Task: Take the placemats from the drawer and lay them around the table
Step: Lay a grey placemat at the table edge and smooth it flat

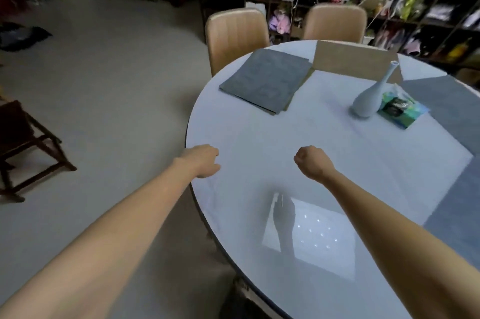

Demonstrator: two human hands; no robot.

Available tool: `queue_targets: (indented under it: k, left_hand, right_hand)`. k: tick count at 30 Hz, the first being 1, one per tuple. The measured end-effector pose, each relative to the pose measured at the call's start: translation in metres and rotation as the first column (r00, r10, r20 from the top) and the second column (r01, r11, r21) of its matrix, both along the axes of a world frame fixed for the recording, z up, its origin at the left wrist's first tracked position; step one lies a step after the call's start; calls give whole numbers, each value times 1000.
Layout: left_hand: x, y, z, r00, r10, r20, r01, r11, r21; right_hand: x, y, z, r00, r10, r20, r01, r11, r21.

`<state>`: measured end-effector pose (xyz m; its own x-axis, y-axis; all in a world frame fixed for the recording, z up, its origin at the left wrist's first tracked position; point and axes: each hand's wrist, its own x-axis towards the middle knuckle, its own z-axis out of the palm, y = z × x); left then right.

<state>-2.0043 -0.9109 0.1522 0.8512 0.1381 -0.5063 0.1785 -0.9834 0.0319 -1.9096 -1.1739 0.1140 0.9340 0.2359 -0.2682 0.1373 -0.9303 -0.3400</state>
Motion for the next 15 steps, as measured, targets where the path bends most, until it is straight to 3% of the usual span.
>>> queue_targets:
  k: [8, 15]
  left_hand:
    - [138, 28, -54, 998, -44, -42, 44, 999, 7]
    - [252, 56, -112, 990, 73, -118, -85, 992, -96]
  right_hand:
    - [123, 61, -53, 999, -18, 35, 16, 998, 63]
    - [231, 129, -108, 994, 83, 66, -84, 996, 2]
